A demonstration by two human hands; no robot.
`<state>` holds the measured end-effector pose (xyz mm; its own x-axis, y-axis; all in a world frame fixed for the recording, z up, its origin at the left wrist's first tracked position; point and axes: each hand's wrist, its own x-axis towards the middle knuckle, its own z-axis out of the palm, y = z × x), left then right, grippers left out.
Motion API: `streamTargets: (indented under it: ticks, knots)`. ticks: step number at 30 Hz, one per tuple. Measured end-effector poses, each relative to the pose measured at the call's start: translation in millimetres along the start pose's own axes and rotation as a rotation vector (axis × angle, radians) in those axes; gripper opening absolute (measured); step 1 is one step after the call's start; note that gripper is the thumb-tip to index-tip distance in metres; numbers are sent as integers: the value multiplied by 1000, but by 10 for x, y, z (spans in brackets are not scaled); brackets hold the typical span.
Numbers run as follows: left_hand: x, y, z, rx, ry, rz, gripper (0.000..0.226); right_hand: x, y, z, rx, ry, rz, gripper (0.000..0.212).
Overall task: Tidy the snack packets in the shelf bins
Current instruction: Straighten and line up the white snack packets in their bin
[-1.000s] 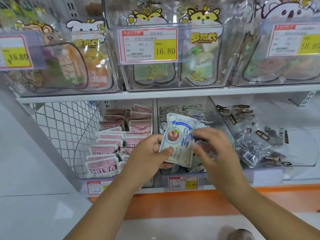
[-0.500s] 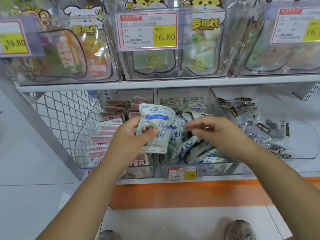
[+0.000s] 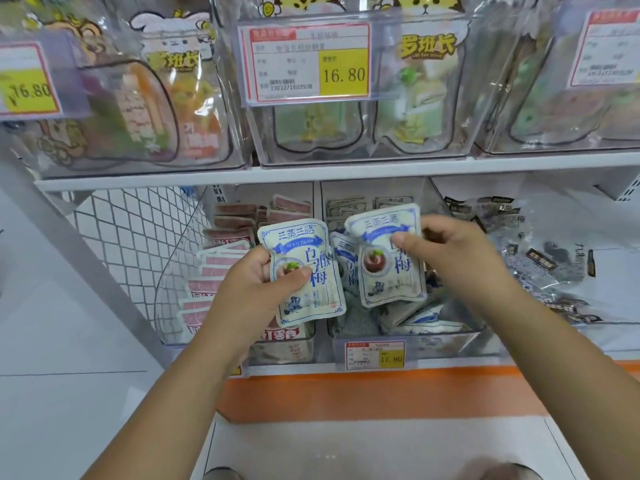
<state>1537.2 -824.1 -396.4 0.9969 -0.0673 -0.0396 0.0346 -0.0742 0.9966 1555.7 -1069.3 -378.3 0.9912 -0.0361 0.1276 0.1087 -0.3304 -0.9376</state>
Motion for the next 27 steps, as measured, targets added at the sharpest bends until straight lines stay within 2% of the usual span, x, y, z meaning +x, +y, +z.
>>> streamTargets:
  ticks: [2, 4, 6, 11, 13, 17, 20, 21, 23, 25, 27]
  knots:
    - [13, 3, 15, 26, -14, 8, 30, -5, -10, -4, 111, -11, 67, 15]
    - [13, 6, 41, 44, -20, 18, 29, -9, 32, 22, 139, -21, 110, 18]
    - [19, -4, 58, 62, -15, 23, 30, -28, 47, 24, 191, -37, 128, 10]
    - [1, 9, 135, 117, -11, 48, 17, -116, 19, -12, 355, -140, 98, 21]
    - [-19, 32, 166, 107, -42, 43, 16, -159, -1, 43, 304, -164, 77, 21]
    - [-44, 71, 269, 136, -151, 57, 35, -198, 30, 212, 180, -69, 38, 11]
    - [-33, 46, 347, 131, -165, 60, 57, -220, 59, 294, 171, -78, 26, 11]
    - [-21, 41, 360, 146, -147, 75, 57, -225, 53, 308, 177, -103, 32, 15]
    - [-2, 48, 387, 178, -123, 107, 53, -215, 29, 277, 226, -192, 90, 37]
    - [18, 62, 441, 224, -141, 134, 51, -191, -12, 187, 265, -343, 133, 55]
    - [40, 64, 513, 282, -164, 175, 52, -184, -46, 98, 219, -418, 116, 47]
